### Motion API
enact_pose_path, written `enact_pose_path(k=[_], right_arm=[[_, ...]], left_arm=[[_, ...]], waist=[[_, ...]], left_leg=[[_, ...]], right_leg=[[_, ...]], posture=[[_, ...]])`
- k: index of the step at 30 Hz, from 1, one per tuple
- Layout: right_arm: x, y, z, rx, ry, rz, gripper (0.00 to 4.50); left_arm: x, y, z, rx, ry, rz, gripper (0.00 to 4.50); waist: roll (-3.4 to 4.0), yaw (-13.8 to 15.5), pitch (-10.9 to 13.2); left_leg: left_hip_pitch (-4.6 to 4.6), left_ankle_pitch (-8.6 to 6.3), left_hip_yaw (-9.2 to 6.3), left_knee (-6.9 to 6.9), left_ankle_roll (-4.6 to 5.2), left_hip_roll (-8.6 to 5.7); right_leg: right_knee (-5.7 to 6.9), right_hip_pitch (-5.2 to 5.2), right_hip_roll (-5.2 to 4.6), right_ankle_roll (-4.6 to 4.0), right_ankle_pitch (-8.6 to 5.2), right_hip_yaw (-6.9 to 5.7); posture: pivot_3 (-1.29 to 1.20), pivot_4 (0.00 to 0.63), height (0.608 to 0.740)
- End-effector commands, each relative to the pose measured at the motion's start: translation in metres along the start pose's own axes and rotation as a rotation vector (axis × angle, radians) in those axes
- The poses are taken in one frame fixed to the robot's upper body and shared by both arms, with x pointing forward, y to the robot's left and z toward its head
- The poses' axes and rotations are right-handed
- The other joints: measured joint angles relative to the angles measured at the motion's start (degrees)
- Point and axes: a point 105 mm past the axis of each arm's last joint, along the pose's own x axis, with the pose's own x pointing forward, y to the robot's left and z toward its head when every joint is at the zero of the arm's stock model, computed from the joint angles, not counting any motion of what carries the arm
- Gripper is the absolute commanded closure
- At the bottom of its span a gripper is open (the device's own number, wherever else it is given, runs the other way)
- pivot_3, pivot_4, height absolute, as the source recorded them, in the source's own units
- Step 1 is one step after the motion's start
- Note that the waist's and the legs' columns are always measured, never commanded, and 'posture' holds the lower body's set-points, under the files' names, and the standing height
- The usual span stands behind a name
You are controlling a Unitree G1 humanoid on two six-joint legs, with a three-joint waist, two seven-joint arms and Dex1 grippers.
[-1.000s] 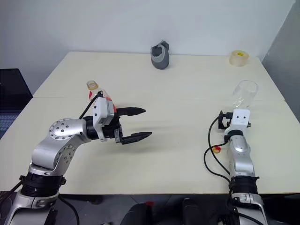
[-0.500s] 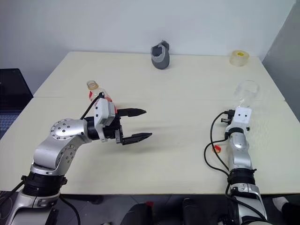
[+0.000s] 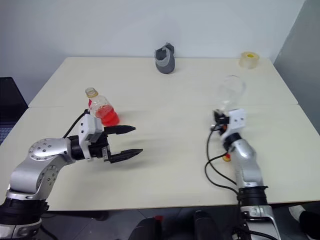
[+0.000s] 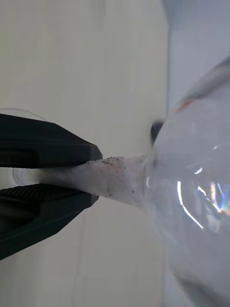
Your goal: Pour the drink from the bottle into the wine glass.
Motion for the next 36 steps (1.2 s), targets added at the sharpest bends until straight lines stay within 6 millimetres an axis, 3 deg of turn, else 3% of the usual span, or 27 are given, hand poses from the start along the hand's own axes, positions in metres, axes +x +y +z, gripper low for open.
enact_pose_path(k=[1,5,10,18,27,36], right_arm=[[0.021,0.038,0.012,-0.004,-0.050,0.157,4.37],[0.041,0.072,-0.005,0.003,-0.022,0.268,4.37],[0.053,0.089,-0.021,-0.017,0.014,0.319,4.37],[0.063,0.085,-0.037,-0.081,0.068,0.307,4.37],[0.066,0.091,-0.040,-0.085,0.082,0.351,4.37],[0.060,0.094,-0.041,-0.085,0.079,0.376,1.31]], left_arm=[[-0.013,0.001,0.017,0.038,-0.025,0.037,0.00],[-0.020,0.001,0.022,0.032,-0.014,0.072,0.00],[-0.024,0.001,0.022,0.035,0.013,0.106,0.00],[-0.027,0.005,0.020,0.029,0.031,0.160,0.00],[-0.021,0.009,0.025,0.027,0.008,0.163,0.00],[-0.012,0.009,0.033,0.050,-0.026,0.147,0.00]], waist=[[0.00,0.11,0.01],[-0.03,0.81,0.02],[-0.01,0.97,0.03],[-0.01,0.80,0.04],[-0.01,0.78,0.04],[-0.01,0.78,0.04]], left_leg=[[-0.04,0.00,-0.01,0.01,0.00,-0.02],[-0.10,0.00,-0.05,0.06,-0.01,-0.10],[-0.08,0.01,-0.05,0.05,-0.02,-0.09],[-0.05,0.01,-0.06,0.03,-0.02,-0.07],[-0.05,0.01,-0.06,0.03,-0.02,-0.07],[-0.05,0.01,-0.06,0.03,-0.02,-0.07]], right_leg=[[-0.03,0.00,-0.01,0.00,0.00,-0.01],[-0.08,0.00,-0.11,0.00,0.00,-0.05],[-0.06,0.00,-0.11,0.00,0.00,-0.06],[-0.05,0.00,-0.09,-0.01,0.01,-0.06],[-0.04,0.00,-0.09,-0.01,0.01,-0.06],[-0.04,0.00,-0.09,-0.01,0.01,-0.05]], posture=[[0.00,0.150,0.740],[0.00,0.150,0.740],[0.00,0.150,0.740],[0.00,0.150,0.740],[0.00,0.150,0.740],[0.00,0.150,0.740]])
